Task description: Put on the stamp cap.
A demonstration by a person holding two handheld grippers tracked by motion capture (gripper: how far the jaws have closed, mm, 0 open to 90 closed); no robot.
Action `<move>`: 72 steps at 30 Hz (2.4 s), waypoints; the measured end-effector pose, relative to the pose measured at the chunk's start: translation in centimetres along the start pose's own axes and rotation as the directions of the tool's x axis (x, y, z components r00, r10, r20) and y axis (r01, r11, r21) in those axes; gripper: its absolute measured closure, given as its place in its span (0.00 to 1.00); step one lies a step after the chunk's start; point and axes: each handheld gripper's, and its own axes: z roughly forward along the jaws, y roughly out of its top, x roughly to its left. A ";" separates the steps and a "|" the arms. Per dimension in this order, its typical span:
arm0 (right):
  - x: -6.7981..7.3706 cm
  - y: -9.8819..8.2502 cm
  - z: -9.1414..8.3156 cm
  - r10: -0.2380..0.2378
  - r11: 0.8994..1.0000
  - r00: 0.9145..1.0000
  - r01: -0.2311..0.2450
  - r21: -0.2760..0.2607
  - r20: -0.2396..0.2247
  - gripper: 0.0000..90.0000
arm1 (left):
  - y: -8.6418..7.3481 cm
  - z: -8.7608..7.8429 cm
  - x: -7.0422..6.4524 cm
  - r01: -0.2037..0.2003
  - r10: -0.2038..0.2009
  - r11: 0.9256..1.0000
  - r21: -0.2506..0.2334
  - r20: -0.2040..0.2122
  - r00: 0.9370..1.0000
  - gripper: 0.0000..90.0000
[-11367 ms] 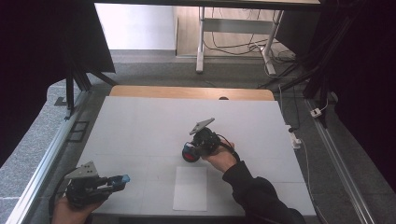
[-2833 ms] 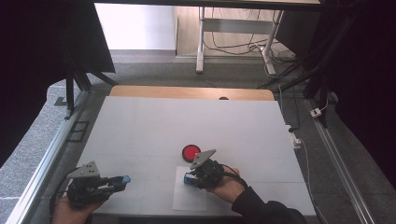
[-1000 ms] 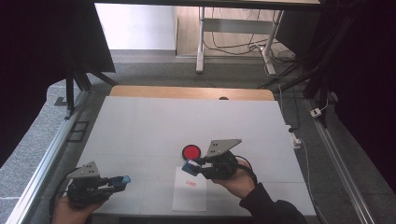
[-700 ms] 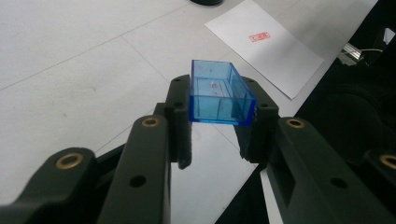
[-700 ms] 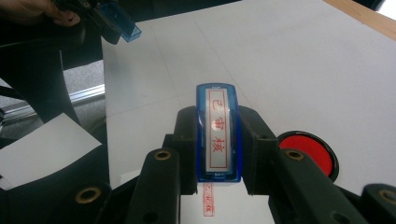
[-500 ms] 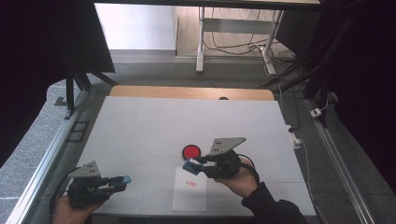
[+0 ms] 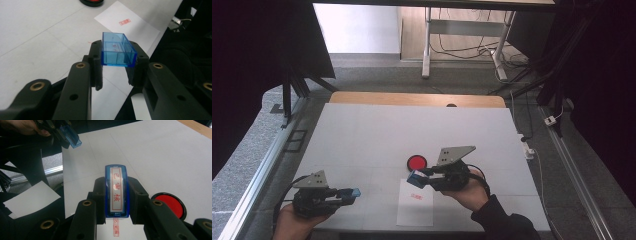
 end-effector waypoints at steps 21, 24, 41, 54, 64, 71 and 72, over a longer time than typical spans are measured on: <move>-0.2 0.1 -0.1 0.011 1.000 0.998 -0.012 -0.018 -0.056 0.79 | 4.3 4.5 0.6 -0.144 0.139 0.990 0.010 0.187 0.972 0.76; -0.1 0.2 -0.1 0.013 1.000 0.998 -0.014 -0.015 -0.059 0.79 | 4.9 5.2 0.7 -0.164 0.159 0.986 0.008 0.208 0.965 0.76; 0.2 1.1 -0.5 -0.021 0.998 0.995 0.016 -0.055 -0.093 0.79 | 7.8 7.9 -0.2 -0.243 0.239 0.970 -0.027 0.312 0.920 0.76; 0.8 1.7 -0.4 -0.052 0.996 0.987 0.041 -0.077 -0.152 0.79 | 9.0 9.2 -1.1 -0.295 0.289 0.954 -0.042 0.372 0.882 0.76; 1.2 1.9 -0.2 -0.071 0.995 0.982 0.058 -0.078 -0.175 0.79 | 9.2 9.5 -1.4 -0.323 0.316 0.945 -0.049 0.398 0.861 0.76; 1.3 2.0 -0.2 -0.078 0.995 0.979 0.064 -0.079 -0.191 0.79 | 9.2 9.5 -1.4 -0.333 0.325 0.941 -0.057 0.421 0.847 0.76; 1.4 2.0 -0.2 -0.081 0.995 0.978 0.067 -0.078 -0.194 0.79 | 9.2 9.4 -1.4 -0.335 0.327 0.940 -0.059 0.423 0.845 0.76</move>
